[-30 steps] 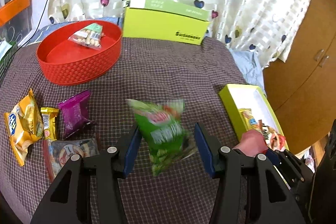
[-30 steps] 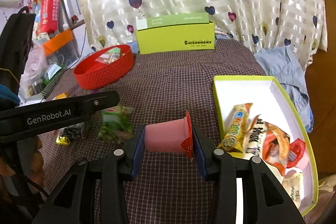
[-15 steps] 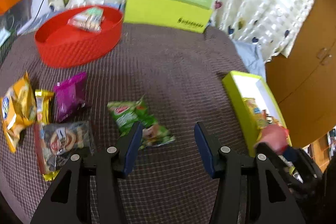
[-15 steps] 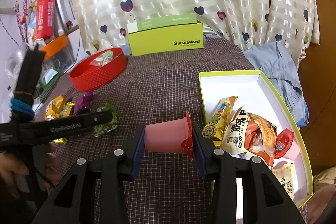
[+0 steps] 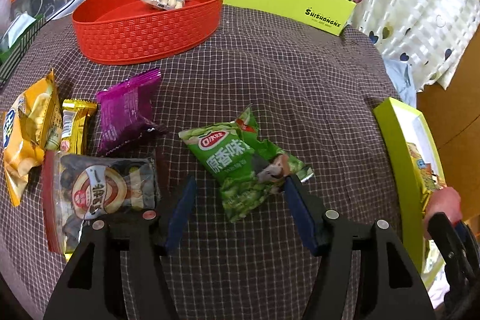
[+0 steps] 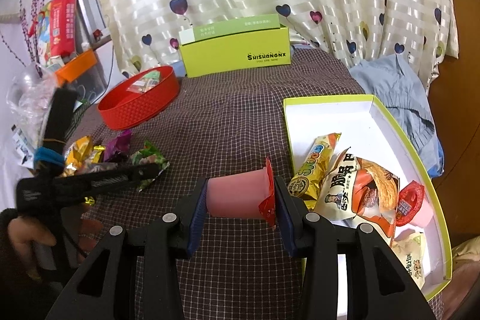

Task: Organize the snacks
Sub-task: 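Grasp the green pea snack bag with the left tool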

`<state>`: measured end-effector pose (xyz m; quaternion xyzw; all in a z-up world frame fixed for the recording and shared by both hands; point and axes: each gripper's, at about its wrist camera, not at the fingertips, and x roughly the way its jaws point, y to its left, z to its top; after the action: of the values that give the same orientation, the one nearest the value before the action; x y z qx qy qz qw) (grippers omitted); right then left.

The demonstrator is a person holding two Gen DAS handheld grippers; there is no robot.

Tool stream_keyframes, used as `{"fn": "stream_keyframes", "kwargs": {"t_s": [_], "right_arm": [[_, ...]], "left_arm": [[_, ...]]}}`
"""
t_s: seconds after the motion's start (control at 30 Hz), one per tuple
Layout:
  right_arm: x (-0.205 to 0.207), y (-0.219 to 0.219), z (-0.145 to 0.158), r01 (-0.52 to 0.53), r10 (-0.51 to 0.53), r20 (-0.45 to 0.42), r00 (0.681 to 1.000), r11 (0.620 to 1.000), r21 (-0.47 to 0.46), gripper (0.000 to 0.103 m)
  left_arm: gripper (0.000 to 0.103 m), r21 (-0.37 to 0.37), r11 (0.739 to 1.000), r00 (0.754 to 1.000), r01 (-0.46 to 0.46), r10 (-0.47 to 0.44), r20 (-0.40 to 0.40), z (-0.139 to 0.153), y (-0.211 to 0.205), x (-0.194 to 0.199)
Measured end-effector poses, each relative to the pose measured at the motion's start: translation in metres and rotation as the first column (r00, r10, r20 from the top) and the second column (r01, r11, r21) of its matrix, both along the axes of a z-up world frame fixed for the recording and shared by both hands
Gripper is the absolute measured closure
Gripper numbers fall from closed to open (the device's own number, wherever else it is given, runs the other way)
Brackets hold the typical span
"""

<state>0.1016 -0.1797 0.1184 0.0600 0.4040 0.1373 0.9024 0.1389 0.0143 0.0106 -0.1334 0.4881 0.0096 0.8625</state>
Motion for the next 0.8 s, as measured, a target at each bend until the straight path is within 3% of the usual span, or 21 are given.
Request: {"fn": "stream_keyframes", "kwargs": {"t_s": [0.1, 0.2, 0.27, 0.37, 0.5, 0.7, 0.8], "right_arm": [[0.001, 0.0, -0.002, 0.004, -0.004, -0.006, 1.0, 1.0, 0.004, 0.062], [0.002, -0.001, -0.003, 0.004, -0.004, -0.01, 1.0, 1.0, 0.007, 0.062], [0.002, -0.001, -0.004, 0.004, -0.004, -0.012, 1.0, 1.0, 0.009, 0.062], [0.004, 0.0, -0.005, 0.002, -0.002, -0.017, 1.0, 1.0, 0.008, 0.062], [0.005, 0.0, -0.006, 0.002, -0.002, -0.022, 1.0, 1.0, 0.007, 0.062], [0.006, 0.001, -0.009, 0.005, -0.005, -0.029, 1.0, 1.0, 0.009, 0.062], [0.007, 0.0, -0.011, 0.005, -0.004, -0.033, 0.999, 1.0, 0.01, 0.062]], "left_arm": [[0.041, -0.044, 0.999, 0.999, 0.014, -0.013, 0.039, 0.01, -0.002, -0.003], [0.041, 0.054, 0.999, 0.997, 0.0, -0.004, 0.079, 0.018, -0.004, 0.001], [0.041, 0.046, 0.999, 0.999, 0.01, -0.012, 0.052, 0.013, 0.0, 0.01], [0.032, 0.021, 0.998, 0.999, 0.051, -0.051, -0.005, 0.0, 0.002, 0.019], [0.032, -0.01, 0.999, 0.999, 0.054, -0.054, -0.006, -0.001, -0.002, 0.025], [0.032, 0.004, 0.999, 0.999, 0.035, -0.034, -0.005, -0.003, -0.008, 0.033], [0.048, 0.013, 1.0, 1.0, 0.013, -0.013, 0.003, -0.003, -0.004, 0.034]]}}
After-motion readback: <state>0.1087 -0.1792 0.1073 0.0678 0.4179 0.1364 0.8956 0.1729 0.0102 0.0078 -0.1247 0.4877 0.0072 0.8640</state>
